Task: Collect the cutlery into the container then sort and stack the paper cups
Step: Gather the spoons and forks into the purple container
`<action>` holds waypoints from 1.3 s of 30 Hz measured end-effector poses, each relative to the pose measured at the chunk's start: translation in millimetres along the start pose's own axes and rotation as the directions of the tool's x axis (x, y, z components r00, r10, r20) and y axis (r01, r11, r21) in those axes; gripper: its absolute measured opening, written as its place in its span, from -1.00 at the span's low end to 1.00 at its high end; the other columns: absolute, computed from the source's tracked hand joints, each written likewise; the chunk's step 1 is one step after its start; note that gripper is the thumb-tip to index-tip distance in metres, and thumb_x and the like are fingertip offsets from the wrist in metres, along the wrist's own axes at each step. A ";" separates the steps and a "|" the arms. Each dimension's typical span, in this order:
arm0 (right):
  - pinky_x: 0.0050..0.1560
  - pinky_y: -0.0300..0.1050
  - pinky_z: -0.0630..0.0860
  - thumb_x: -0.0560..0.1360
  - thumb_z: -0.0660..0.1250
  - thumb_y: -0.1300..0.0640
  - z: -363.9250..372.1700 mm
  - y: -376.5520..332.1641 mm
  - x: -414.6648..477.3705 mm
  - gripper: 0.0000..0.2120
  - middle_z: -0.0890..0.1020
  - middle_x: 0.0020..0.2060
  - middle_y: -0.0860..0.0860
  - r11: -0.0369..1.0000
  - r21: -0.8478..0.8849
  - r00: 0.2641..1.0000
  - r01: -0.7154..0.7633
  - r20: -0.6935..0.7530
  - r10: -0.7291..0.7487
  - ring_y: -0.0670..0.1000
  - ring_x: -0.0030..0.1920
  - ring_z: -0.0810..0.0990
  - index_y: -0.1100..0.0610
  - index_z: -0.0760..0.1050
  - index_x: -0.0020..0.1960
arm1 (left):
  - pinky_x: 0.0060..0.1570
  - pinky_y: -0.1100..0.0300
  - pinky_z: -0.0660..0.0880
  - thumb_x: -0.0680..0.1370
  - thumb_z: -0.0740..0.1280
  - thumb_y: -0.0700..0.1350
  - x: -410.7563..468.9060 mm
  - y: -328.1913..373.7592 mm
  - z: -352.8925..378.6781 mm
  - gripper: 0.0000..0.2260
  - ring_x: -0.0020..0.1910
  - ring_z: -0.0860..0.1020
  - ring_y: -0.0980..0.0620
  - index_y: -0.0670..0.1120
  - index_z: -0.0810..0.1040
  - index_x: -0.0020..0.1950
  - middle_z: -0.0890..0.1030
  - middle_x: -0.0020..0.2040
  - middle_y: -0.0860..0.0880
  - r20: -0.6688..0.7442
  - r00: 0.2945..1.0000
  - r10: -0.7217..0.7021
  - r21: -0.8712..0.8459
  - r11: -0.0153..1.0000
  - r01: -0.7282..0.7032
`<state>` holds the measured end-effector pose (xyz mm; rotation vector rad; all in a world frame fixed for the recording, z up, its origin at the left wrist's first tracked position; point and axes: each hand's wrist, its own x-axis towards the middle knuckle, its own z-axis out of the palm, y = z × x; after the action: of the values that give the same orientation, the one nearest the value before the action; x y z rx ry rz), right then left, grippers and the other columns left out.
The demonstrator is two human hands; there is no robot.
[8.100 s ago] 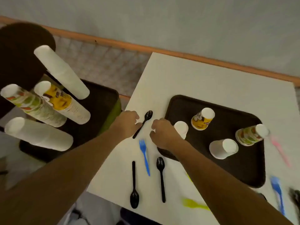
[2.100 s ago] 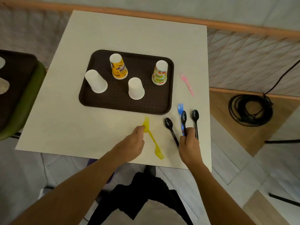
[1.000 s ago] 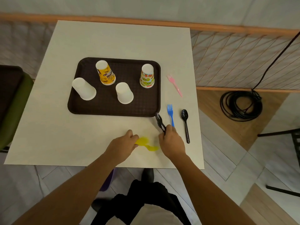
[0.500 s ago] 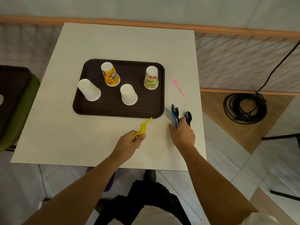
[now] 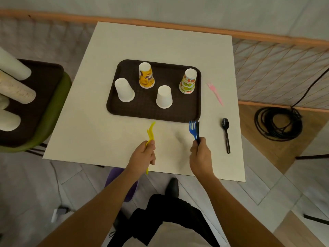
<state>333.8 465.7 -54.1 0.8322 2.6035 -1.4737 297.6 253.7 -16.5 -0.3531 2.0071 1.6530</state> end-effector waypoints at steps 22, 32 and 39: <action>-0.20 -0.11 0.37 0.63 0.22 0.16 240.4 -8.8 -201.5 -0.90 0.64 -0.13 0.15 0.963 -0.241 0.830 -0.124 0.506 0.233 0.16 -0.13 0.60 0.03 0.46 -0.05 | -0.58 0.39 0.21 0.66 0.15 -0.29 -99.1 -191.6 -216.6 -0.78 -0.61 0.30 0.13 -0.17 0.54 -0.09 0.41 -0.43 -0.04 -0.063 0.873 -0.484 -0.203 0.862 0.464; 0.17 0.07 0.58 0.67 0.16 0.11 343.2 96.0 -152.9 -0.72 0.61 0.19 0.22 0.829 -0.525 0.699 -0.192 0.520 0.491 0.21 0.16 0.62 0.25 0.46 0.28 | -0.34 0.16 0.36 0.60 0.27 -0.18 -11.6 -330.0 -193.3 -0.87 -0.37 0.37 -0.06 -0.20 0.58 0.00 0.40 -0.29 -0.16 -0.175 0.749 -0.639 -0.166 0.769 0.618; 0.21 0.18 0.57 0.62 0.19 0.09 398.0 142.1 -125.1 -0.64 0.61 0.21 0.30 0.845 -0.486 0.667 -0.225 0.555 0.497 0.31 0.18 0.61 0.24 0.45 0.35 | -0.21 0.13 0.44 0.60 0.37 0.06 33.0 -372.8 -171.6 -0.78 -0.24 0.54 -0.10 -0.09 0.56 -0.07 0.56 -0.19 -0.13 -0.105 0.740 -0.664 -0.274 0.735 0.620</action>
<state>418.1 148.9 -348.7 0.5837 1.9166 -0.8709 420.2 8.0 -323.2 -1.1989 1.5392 1.4034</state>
